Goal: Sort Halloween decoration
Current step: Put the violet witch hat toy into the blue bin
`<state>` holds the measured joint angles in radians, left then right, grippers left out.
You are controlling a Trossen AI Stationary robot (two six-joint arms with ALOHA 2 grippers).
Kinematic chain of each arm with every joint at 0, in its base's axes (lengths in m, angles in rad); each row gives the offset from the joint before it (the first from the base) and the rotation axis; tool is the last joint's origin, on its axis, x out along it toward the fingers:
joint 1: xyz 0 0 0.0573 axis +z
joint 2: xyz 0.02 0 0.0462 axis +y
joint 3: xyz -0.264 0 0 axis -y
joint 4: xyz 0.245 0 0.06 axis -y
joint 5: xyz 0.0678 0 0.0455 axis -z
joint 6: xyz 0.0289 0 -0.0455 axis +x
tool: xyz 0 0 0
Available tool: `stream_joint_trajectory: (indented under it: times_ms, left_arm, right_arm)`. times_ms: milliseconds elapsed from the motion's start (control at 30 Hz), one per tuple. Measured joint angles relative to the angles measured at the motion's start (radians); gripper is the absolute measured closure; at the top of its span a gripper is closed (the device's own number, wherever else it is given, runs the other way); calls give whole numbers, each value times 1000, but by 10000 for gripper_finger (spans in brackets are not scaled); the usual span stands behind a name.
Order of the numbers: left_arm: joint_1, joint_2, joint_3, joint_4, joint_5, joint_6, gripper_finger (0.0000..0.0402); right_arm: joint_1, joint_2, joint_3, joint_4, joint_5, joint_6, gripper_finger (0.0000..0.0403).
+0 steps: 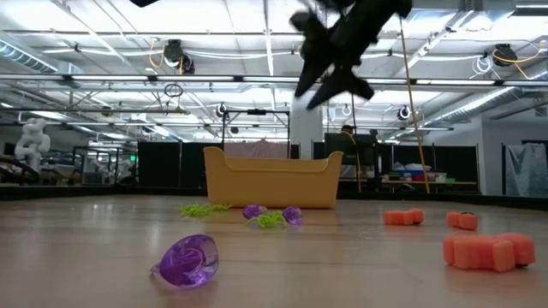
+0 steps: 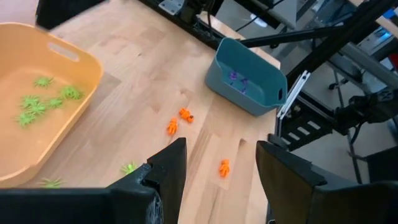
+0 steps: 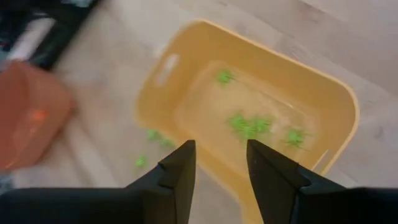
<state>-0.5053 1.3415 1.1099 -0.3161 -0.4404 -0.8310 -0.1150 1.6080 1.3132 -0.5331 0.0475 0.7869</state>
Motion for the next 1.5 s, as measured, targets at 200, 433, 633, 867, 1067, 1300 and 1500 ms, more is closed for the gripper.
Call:
stream_joint_trajectory:
  times_ms: [200, 433, 633, 867, 1067, 1300, 1500]
  left_arm:
    - [0, 0, 0, -42, 0, 0, 210]
    - [3, 0, 0, -62, 5, 8, 210]
    - [3, 0, 0, -125, 6, 0, 210]
    - [6, 12, 0, -229, 27, -35, 210]
    - [7, 50, 0, -225, 58, -51, 210]
    - [8, 83, 0, -217, 147, -75, 210]
    - [-18, 82, 0, -219, 253, -143, 210]
  right_arm:
    - [84, -151, 1, -89, -23, -15, 271]
    - [243, -203, 0, -326, 5, 103, 270]
    - [340, -179, 0, -347, 8, 154, 270]
    - [394, -137, 0, -332, 11, 165, 270]
    - [412, -78, 0, -256, 48, 111, 270]
    - [412, 46, 0, -51, 51, -7, 270]
    - [412, 175, 0, 111, -30, -223, 270]
